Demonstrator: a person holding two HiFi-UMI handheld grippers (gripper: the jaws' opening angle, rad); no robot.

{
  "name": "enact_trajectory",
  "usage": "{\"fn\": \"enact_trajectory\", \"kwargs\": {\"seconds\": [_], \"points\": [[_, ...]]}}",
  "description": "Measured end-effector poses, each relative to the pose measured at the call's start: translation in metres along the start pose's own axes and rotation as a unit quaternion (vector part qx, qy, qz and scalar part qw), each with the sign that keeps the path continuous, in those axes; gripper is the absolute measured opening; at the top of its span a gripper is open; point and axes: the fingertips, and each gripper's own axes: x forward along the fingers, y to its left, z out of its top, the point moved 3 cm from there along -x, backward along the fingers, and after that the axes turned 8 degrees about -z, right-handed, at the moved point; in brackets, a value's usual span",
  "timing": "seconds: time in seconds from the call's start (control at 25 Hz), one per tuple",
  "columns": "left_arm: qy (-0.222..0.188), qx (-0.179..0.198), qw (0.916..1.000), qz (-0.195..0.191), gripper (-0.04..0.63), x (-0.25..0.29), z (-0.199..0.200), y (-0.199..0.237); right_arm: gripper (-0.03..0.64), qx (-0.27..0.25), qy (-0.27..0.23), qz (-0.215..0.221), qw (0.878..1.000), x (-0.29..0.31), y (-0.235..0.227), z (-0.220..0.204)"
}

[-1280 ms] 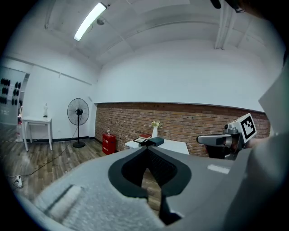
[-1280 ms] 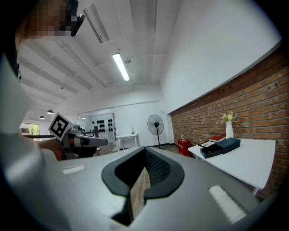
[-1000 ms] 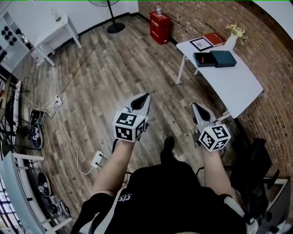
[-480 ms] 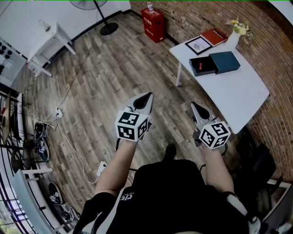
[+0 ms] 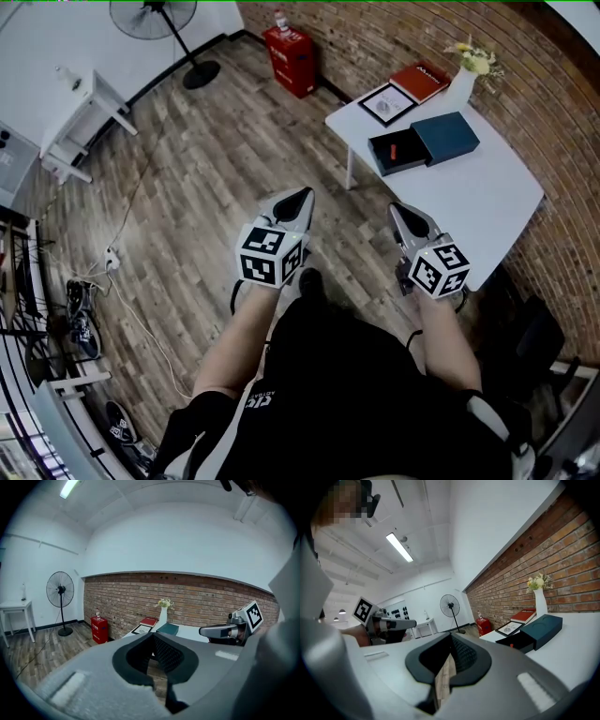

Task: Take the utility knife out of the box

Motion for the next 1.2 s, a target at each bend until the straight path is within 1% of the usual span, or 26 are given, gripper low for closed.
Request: {"fn": "enact_trajectory", "kwargs": {"seconds": [0.2, 0.28, 0.4, 0.52, 0.6, 0.72, 0.8, 1.0, 1.12, 1.2], "points": [[-0.002, 0.0, 0.9991, -0.042, 0.006, 0.063, 0.013, 0.038, 0.002, 0.004, 0.007, -0.046, 0.999, 0.037, -0.037, 0.003], [-0.004, 0.001, 0.998, -0.063, 0.006, 0.093, 0.024, 0.058, 0.002, 0.006, 0.012, -0.067, 0.998, 0.058, -0.053, 0.006], [-0.003, 0.013, 0.9955, -0.094, 0.006, 0.142, 0.045, 0.094, 0.002, 0.014, 0.01, -0.104, 0.994, 0.1, -0.08, 0.02], [0.01, 0.022, 0.9903, -0.137, 0.006, 0.196, 0.063, 0.129, 0.002, 0.028, 0.006, -0.143, 0.989, 0.149, -0.1, 0.038], [0.021, 0.026, 0.9855, -0.167, 0.006, 0.225, 0.072, 0.151, 0.002, 0.024, 0.016, -0.156, 0.987, 0.185, -0.104, 0.047], [0.034, 0.032, 0.9801, -0.193, 0.006, 0.263, 0.079, 0.191, 0.002, 0.014, 0.028, -0.173, 0.984, 0.238, -0.115, 0.059], [0.041, 0.027, 0.9762, -0.211, 0.006, 0.286, 0.082, 0.21, 0.002, 0.024, 0.031, -0.198, 0.979, 0.259, -0.129, 0.065], [0.06, 0.023, 0.9642, -0.257, 0.006, 0.335, 0.086, 0.23, 0.002, 0.046, 0.043, -0.254, 0.965, 0.273, -0.153, 0.062], [0.066, 0.021, 0.9582, -0.277, 0.006, 0.359, 0.089, 0.225, 0.002, 0.062, 0.047, -0.275, 0.958, 0.271, -0.168, 0.058], [0.07, 0.027, 0.9541, -0.29, 0.006, 0.375, 0.091, 0.214, 0.002, 0.066, 0.045, -0.283, 0.956, 0.269, -0.179, 0.058]]}}
